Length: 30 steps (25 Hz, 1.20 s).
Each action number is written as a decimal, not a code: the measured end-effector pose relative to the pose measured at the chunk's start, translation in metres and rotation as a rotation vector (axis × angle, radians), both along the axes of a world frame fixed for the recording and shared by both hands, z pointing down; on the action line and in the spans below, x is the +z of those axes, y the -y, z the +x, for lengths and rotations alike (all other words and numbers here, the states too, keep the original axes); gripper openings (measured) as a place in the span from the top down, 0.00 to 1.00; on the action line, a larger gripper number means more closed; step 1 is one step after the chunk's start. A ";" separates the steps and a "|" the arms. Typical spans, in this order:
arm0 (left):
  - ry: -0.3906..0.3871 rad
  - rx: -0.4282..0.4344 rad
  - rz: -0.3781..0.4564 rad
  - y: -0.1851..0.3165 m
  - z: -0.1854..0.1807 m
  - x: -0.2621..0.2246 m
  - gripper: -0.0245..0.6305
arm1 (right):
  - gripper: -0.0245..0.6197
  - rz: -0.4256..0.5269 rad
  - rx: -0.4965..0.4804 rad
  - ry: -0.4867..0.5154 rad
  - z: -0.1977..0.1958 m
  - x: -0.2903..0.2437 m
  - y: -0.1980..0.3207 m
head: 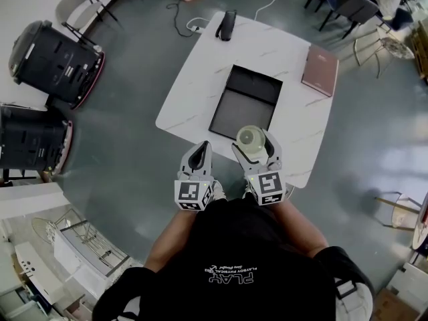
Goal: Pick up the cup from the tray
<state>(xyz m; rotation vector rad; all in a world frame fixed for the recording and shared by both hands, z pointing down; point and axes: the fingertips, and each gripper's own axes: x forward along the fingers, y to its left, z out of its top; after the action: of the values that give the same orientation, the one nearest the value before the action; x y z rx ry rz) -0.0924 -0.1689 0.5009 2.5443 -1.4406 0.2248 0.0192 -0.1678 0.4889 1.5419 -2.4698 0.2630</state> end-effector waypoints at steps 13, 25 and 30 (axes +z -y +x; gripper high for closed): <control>0.000 0.034 0.016 -0.014 0.011 -0.006 0.95 | 0.40 0.033 0.058 -0.030 0.016 -0.010 -0.015; 0.000 0.044 0.024 -0.021 0.018 -0.013 0.95 | 0.40 0.042 0.058 -0.004 0.020 -0.013 -0.022; -0.013 0.034 0.041 -0.017 0.022 -0.023 0.95 | 0.40 0.060 0.051 -0.008 0.021 -0.021 -0.019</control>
<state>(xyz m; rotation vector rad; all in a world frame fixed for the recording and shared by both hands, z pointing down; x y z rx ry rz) -0.0708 -0.1518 0.4781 2.6002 -1.4126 0.1860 0.0397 -0.1488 0.4676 1.6285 -2.4560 0.1931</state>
